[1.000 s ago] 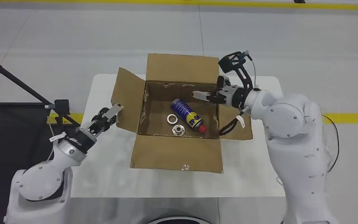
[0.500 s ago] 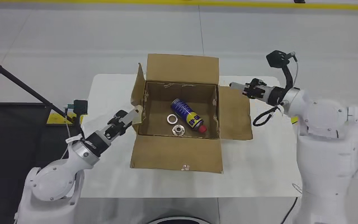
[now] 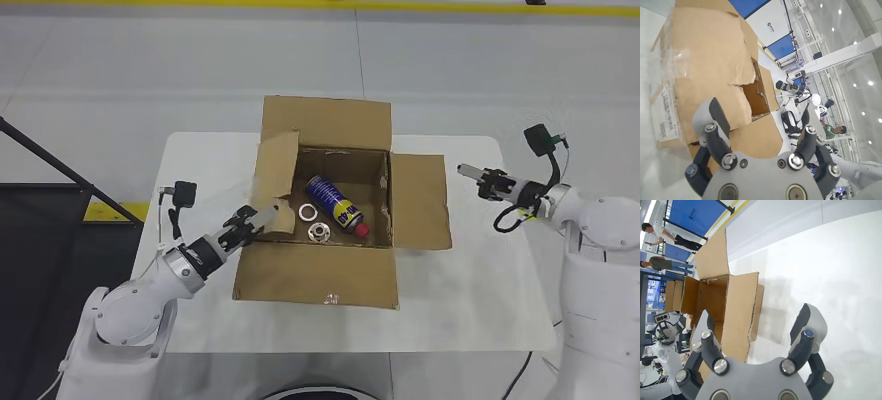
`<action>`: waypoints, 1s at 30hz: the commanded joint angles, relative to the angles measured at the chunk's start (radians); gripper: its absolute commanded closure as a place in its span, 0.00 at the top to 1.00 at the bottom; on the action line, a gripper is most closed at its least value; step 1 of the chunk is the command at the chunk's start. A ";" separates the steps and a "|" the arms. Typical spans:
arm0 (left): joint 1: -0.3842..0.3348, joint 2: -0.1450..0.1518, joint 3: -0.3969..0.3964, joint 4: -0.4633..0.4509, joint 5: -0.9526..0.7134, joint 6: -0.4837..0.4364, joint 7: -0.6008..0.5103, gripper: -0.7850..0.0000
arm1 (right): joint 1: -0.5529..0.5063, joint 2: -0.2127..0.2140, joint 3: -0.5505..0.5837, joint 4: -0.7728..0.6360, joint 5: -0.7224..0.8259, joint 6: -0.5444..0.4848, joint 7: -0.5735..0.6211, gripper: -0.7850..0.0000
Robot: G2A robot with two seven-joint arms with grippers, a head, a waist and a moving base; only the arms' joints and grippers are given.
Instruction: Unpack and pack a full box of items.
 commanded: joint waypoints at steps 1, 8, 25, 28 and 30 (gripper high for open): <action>-0.010 0.001 0.012 0.017 0.000 0.004 0.004 1.00 | 0.006 0.004 -0.012 0.028 0.023 -0.017 0.018 1.00; -0.022 0.005 0.031 0.043 0.002 0.015 0.032 1.00 | 0.041 0.010 -0.077 0.115 0.096 -0.064 0.072 1.00; -0.022 0.016 0.042 0.061 -0.011 0.026 0.063 1.00 | 0.103 0.023 -0.189 0.101 0.422 -0.219 0.186 1.00; -0.022 0.018 0.046 0.062 -0.013 0.026 0.067 1.00 | 0.107 0.023 -0.207 0.081 0.484 -0.225 0.185 1.00; -0.021 0.019 0.047 0.063 -0.016 0.027 0.068 1.00 | 0.111 0.022 -0.225 0.067 0.529 -0.230 0.180 1.00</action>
